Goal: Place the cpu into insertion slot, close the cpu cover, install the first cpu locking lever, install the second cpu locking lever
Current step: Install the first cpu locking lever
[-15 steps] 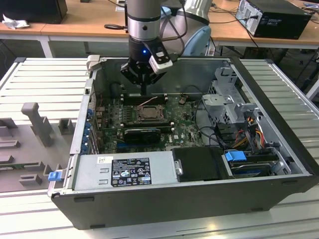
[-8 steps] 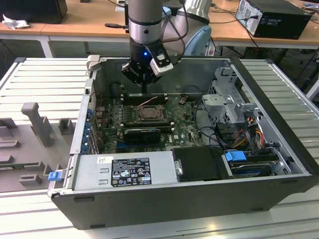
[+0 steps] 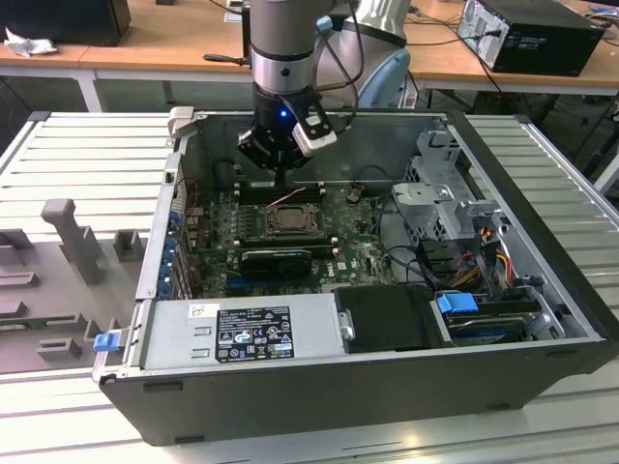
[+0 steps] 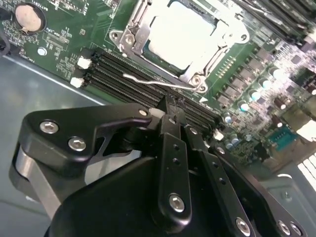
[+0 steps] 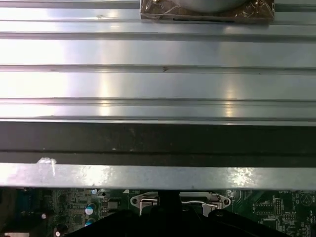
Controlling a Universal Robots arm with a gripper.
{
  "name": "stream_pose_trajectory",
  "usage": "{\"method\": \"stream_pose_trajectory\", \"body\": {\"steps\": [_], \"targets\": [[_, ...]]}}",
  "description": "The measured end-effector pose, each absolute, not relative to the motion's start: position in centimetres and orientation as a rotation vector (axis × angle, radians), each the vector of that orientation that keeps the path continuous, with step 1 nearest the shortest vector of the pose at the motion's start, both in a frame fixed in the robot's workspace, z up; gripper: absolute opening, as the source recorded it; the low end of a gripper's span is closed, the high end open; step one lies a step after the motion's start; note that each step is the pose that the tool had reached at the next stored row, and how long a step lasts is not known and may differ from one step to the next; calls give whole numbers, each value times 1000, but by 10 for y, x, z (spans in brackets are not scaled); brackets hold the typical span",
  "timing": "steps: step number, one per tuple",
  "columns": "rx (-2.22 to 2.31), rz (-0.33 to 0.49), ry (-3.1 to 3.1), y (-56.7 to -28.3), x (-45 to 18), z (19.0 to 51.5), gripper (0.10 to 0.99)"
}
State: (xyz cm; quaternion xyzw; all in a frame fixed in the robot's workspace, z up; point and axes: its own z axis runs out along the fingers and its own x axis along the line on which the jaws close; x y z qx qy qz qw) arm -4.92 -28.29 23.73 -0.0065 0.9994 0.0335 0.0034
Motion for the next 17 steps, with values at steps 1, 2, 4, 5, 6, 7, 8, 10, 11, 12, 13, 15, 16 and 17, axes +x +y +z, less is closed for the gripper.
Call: {"method": "stream_pose_trajectory", "body": {"steps": [1,2,4,5,6,7,8,10,11,12,13,15,16,17], "targets": [[-26,105,3133,-283,-48,235,106],[-29,105,3133,-283,-45,233,106],[-29,105,3133,-283,-42,232,106],[-30,105,3133,-283,-41,232,106],[-30,105,3133,-283,-39,231,106],[-30,105,3133,-283,-38,231,106],[-30,105,3133,-283,-37,230,106],[-32,105,3133,-283,-36,229,106],[-33,105,3133,-283,-34,228,106],[-34,105,3133,-283,-33,226,106],[-35,105,3133,-283,-32,225,106],[-38,105,3133,-283,-30,222,106],[-41,105,3133,-283,-29,221,106],[-47,105,3133,-283,-28,220,106]]}}
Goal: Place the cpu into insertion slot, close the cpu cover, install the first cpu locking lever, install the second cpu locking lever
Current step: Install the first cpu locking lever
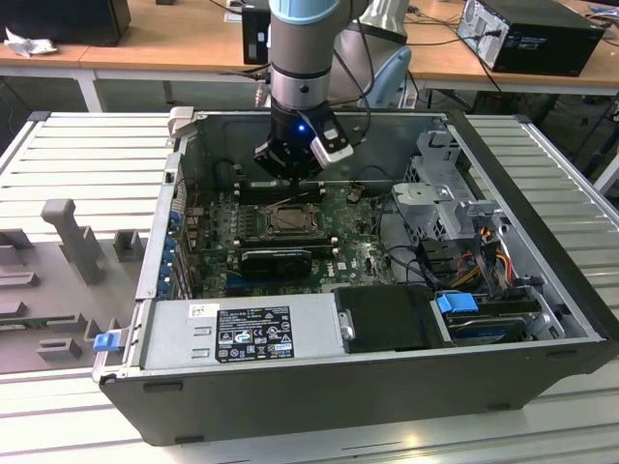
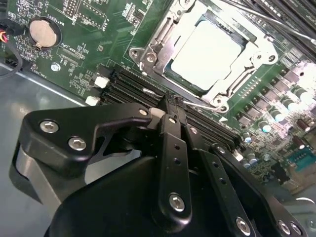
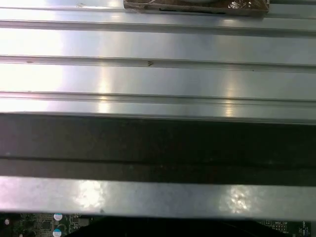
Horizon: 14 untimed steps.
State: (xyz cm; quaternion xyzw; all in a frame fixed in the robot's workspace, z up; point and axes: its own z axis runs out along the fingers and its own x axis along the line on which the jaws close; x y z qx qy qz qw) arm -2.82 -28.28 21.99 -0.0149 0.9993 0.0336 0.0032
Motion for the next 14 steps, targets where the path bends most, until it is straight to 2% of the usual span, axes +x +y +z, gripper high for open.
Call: {"method": "stream_pose_trajectory", "body": {"steps": [14], "targets": [[-74,105,3133,-282,-21,212,106]]}}
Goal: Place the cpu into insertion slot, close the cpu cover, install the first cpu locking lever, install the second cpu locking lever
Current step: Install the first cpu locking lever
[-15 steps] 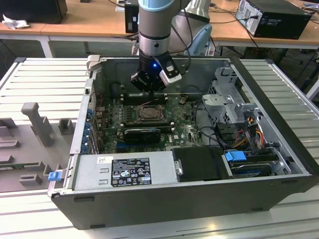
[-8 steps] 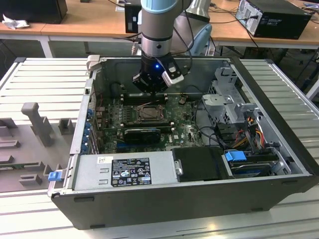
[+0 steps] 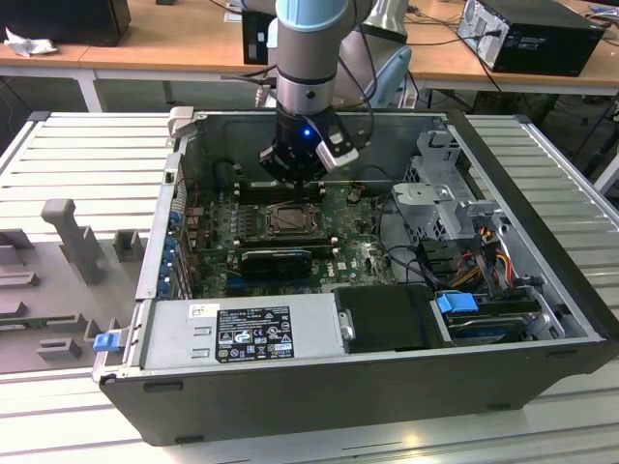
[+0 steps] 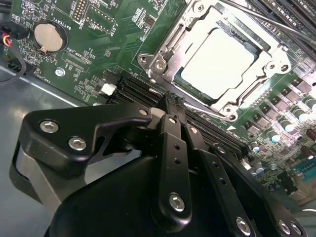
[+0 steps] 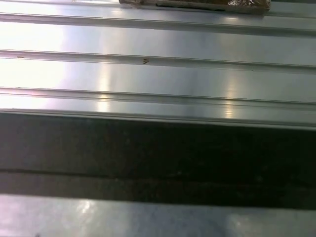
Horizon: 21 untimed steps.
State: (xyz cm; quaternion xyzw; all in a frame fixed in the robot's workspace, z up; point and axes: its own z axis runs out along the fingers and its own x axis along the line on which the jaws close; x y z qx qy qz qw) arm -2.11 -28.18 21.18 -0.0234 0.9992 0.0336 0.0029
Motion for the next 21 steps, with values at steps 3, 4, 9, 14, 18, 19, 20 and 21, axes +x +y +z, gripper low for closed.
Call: {"method": "stream_pose_trajectory", "body": {"steps": [3,4,9,14,18,19,20,21], "targets": [[-76,105,3133,-282,-20,210,106],[-77,105,3133,-282,-20,209,106],[-78,105,3133,-282,-19,205,106],[-79,104,3133,-282,-19,205,106],[-79,101,3133,-282,-19,204,106],[-79,99,3133,-282,-19,204,106],[-79,98,3134,-282,-19,204,106],[-79,97,3134,-282,-19,204,106]]}}
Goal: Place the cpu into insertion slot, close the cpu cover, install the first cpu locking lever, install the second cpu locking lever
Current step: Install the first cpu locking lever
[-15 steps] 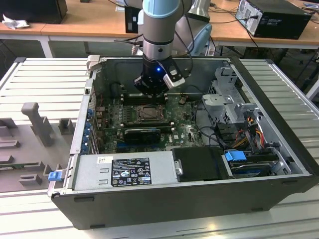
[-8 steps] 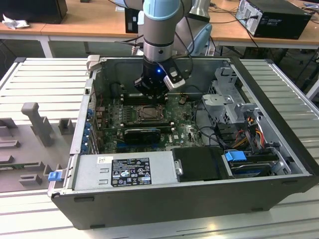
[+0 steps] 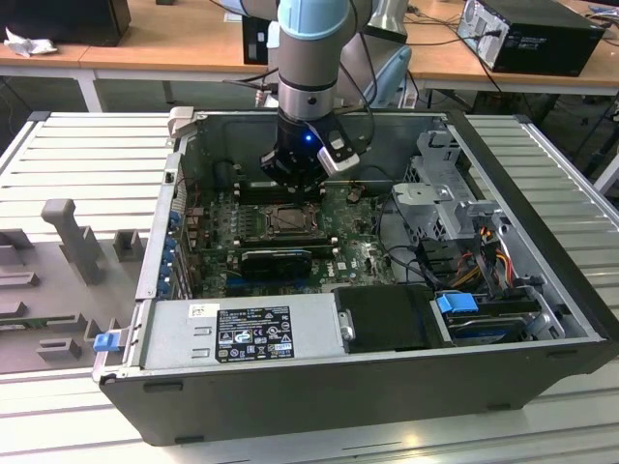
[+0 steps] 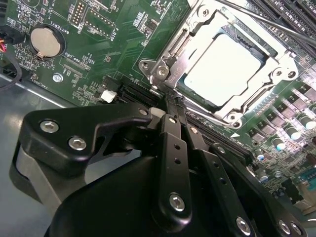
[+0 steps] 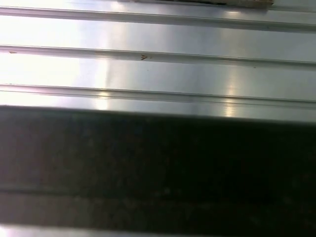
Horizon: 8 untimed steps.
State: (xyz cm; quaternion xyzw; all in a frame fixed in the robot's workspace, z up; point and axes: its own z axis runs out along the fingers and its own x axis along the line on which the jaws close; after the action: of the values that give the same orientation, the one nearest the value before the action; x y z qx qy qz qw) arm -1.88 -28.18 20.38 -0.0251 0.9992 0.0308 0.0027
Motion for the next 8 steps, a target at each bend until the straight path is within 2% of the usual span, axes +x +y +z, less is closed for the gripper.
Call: {"method": "stream_pose_trajectory", "body": {"steps": [8], "targets": [[-79,89,3134,-282,-19,204,106]]}}
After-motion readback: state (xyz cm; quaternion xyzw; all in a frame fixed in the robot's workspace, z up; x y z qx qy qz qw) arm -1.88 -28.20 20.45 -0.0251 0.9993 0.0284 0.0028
